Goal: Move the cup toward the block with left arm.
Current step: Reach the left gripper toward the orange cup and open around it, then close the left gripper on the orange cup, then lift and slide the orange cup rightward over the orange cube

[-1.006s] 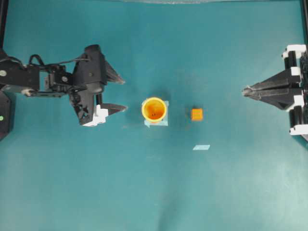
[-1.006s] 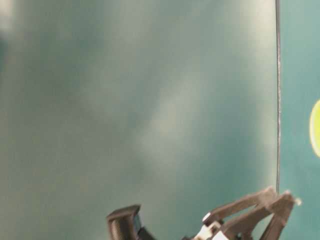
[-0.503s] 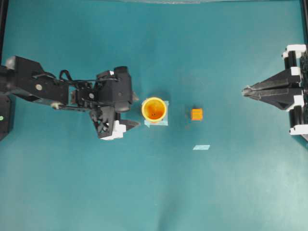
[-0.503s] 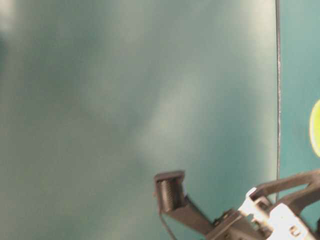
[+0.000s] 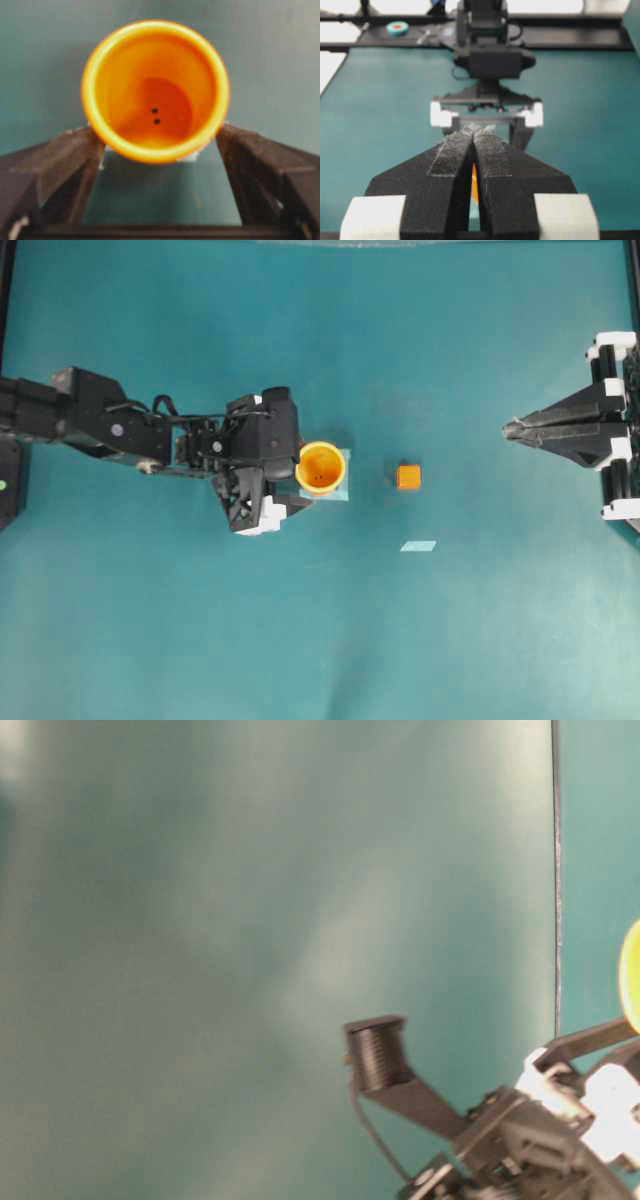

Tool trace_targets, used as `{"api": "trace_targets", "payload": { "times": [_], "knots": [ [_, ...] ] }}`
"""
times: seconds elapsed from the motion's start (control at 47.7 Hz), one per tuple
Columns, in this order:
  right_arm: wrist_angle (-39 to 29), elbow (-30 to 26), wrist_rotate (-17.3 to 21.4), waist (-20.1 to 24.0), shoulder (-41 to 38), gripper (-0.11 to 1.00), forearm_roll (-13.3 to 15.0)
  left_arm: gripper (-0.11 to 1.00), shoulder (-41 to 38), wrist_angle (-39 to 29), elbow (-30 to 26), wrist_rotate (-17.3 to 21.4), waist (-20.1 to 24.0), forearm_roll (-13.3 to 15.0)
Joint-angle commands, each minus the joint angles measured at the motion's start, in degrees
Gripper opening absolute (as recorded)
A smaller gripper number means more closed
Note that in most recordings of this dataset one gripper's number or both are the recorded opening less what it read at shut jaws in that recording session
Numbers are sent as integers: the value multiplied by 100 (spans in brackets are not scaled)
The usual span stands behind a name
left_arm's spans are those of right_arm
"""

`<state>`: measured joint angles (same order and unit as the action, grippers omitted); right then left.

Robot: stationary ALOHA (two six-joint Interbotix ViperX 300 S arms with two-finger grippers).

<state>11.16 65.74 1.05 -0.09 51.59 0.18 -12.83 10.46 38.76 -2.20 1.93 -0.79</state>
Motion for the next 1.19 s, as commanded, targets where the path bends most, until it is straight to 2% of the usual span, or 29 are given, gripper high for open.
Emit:
{"api": "trace_targets", "payload": {
  "times": [0.0,0.419,0.482,0.587,0.88,1.174],
  "knots": [
    [79,-158,0,9,-9,0,0,84,-70,272,-141,18,53,-9],
    [88,-167,9,9,-9,0,9,83,-272,1002,-211,-9,79,-9],
    [88,-167,9,9,-18,0,0,78,-272,940,-211,0,70,-9],
    [70,-167,9,9,-9,0,9,61,-255,879,-185,0,70,-9],
    [53,-176,18,9,-9,0,0,61,35,914,-439,123,-88,-9],
    [70,-185,18,9,-9,0,0,61,18,879,-1046,132,-132,-18]
  ]
}}
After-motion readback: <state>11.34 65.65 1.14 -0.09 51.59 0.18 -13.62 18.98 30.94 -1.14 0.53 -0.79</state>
